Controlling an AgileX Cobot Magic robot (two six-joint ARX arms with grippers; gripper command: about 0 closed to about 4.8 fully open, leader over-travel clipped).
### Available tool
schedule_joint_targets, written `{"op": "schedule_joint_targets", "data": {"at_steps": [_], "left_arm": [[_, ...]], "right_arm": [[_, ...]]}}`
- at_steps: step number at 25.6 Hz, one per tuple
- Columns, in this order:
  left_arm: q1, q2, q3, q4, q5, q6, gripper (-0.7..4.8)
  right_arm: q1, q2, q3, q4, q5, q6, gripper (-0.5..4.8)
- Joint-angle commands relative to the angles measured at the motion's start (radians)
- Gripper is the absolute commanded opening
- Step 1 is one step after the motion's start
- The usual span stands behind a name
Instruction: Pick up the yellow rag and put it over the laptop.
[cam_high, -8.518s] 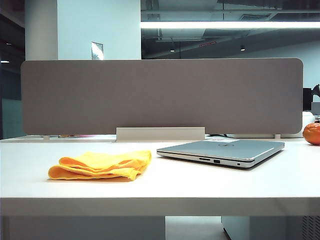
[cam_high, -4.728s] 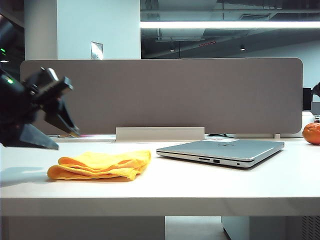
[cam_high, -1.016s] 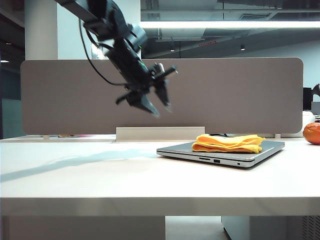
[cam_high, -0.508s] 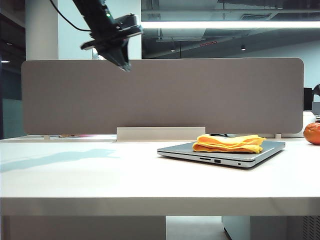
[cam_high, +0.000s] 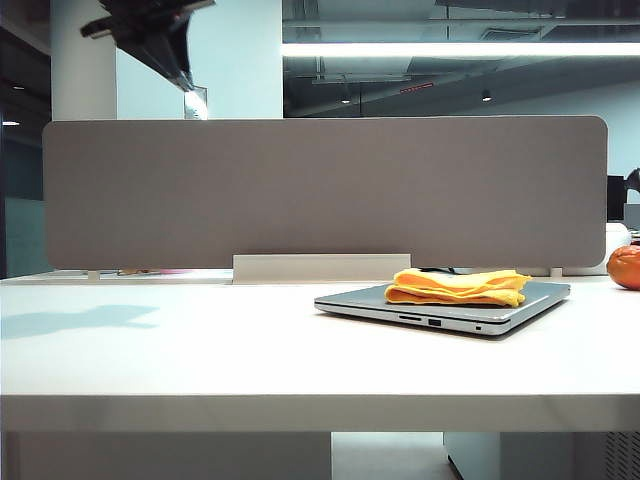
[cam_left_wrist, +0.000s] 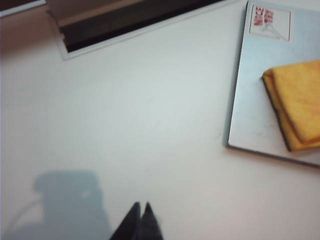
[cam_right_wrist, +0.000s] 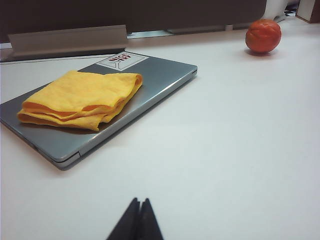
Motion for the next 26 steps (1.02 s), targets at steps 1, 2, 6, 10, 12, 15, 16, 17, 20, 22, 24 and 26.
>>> {"op": "schedule_joint_targets", "data": {"at_steps": [1,2,6,10,12,15,16,17,20,22,24,26], "left_arm": [[0.009,-0.076,-0.098,0.041,0.000,0.010,-0.06],[0.009,-0.094,-0.128,0.049,0.000,0.011,-0.06],[0.009,-0.176,-0.262,0.093,0.002,0.010,-0.06],[0.009,-0.262,-0.414,0.163,0.002,-0.003,-0.06],[0.009,-0.311,-0.505,0.212,0.002,-0.016,-0.06],[0.009,-0.387,-0.645,0.290,0.002,-0.048,-0.06],[0.009,-0.410,-0.686,0.311,0.002,-0.062,-0.06],[0.009,-0.439,-0.737,0.338,0.006,-0.081,-0.06],[0.008,-0.510,-0.859,0.402,0.029,-0.132,-0.06],[0.008,-0.600,-1.004,0.482,0.051,-0.178,-0.06],[0.008,-0.650,-1.072,0.512,0.051,-0.196,-0.06],[0.006,-0.723,-1.158,0.533,0.054,-0.196,-0.06]], "right_arm": [[0.001,-0.002,-0.004,0.010,0.001,-0.003,-0.01],[0.001,-0.002,-0.004,0.010,0.001,-0.003,-0.01],[0.001,-0.002,-0.004,0.010,0.001,-0.003,-0.01],[0.001,-0.002,-0.004,0.011,0.001,-0.003,-0.01],[0.001,-0.002,-0.004,0.011,0.001,-0.003,-0.01],[0.002,-0.002,-0.004,0.011,0.001,-0.003,-0.01],[0.002,-0.002,-0.004,0.011,0.001,-0.003,-0.01],[0.002,-0.002,-0.004,0.010,0.001,-0.003,-0.01],[0.002,-0.002,-0.004,0.011,0.001,-0.003,-0.01],[0.002,-0.002,-0.004,0.010,0.001,-0.003,-0.01],[0.002,-0.002,-0.004,0.011,0.001,-0.003,-0.01],[0.002,-0.002,-0.004,0.011,0.001,-0.003,-0.01]]}}
